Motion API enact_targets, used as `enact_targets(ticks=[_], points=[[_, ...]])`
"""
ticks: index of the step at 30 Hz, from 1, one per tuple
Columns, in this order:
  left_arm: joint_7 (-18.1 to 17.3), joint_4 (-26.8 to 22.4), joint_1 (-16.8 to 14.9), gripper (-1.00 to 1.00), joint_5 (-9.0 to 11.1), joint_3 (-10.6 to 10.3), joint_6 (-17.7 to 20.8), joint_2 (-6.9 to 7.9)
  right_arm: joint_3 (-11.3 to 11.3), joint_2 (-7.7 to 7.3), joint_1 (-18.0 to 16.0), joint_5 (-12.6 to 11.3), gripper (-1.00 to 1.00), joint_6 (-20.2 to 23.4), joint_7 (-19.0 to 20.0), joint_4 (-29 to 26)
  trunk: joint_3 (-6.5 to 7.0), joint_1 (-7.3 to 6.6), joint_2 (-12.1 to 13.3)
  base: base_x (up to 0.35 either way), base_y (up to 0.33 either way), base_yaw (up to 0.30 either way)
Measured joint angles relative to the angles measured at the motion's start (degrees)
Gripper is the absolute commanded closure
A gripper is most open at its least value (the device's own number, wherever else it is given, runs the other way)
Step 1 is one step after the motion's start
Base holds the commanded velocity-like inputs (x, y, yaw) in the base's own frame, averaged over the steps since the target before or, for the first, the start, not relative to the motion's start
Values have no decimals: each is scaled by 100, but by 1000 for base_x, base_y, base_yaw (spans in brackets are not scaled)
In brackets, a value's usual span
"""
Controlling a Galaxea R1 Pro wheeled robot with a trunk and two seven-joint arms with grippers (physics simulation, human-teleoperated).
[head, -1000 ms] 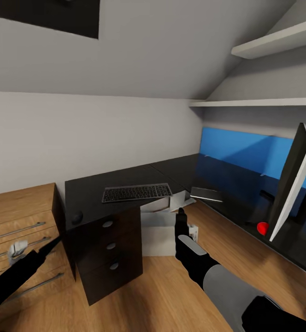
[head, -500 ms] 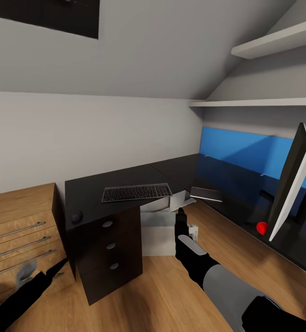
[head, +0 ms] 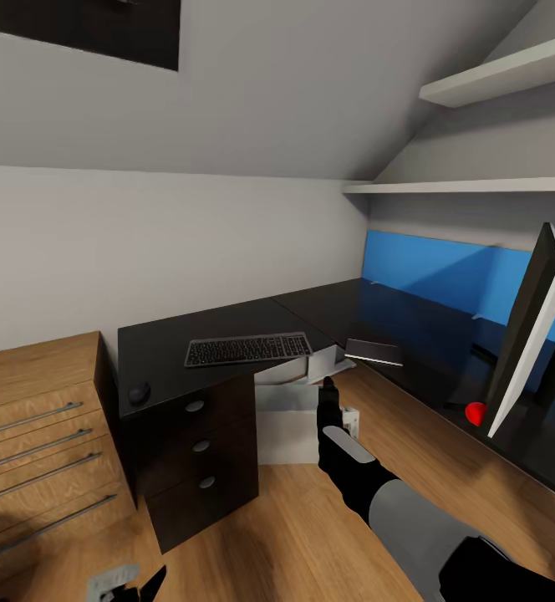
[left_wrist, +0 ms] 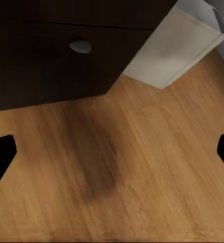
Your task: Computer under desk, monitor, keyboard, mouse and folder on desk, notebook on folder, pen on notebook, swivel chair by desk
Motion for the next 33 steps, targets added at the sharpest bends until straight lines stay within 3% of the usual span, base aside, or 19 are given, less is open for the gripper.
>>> enact_targets(ticks=[5, 11, 17, 18, 20, 21, 25, 33], points=[[30, 86, 1, -100, -303, -9, -164, -71, 0, -5, 0, 3, -100, -5, 4, 3, 0, 0, 0, 0, 0, 0], [281, 106, 1, -100, -374, -10, -306, -87, 0, -12, 0, 3, -100, -8, 7, 9, 0, 0, 0, 0, 0, 0], [1201, 105, 1, -100, -385, -21, -673, -111, -3, -15, 0, 3, -100, -12, 8, 10, 0, 0, 0, 0, 0, 0], [1530, 114, 1, -100, -388, -66, -851, -114, -5, -18, 0, 3, -100, -15, 8, 10, 0, 0, 0, 0, 0, 0], [1799, 125, 1, -100, -390, -178, -982, -116, -7, -20, 0, 3, -100, -16, 8, 10, 0, 0, 0, 0, 0, 0], [1997, 136, 1, -100, -393, -354, -1067, -117, -8, -39, 0, 3, -100, -20, 8, 13, 0, 0, 0, 0, 0, 0], [2136, 237, 2, -100, -400, -508, -1123, -117, -9, -115, 0, 3, -100, -27, 13, 7, 0, 0, 0, 0, 0, 0], [2151, 293, 1, -100, -403, -553, -1129, -109, -23, -290, 0, -6, -100, -1, 69, -16, 0, 0, 0, 0, 0, 0]])
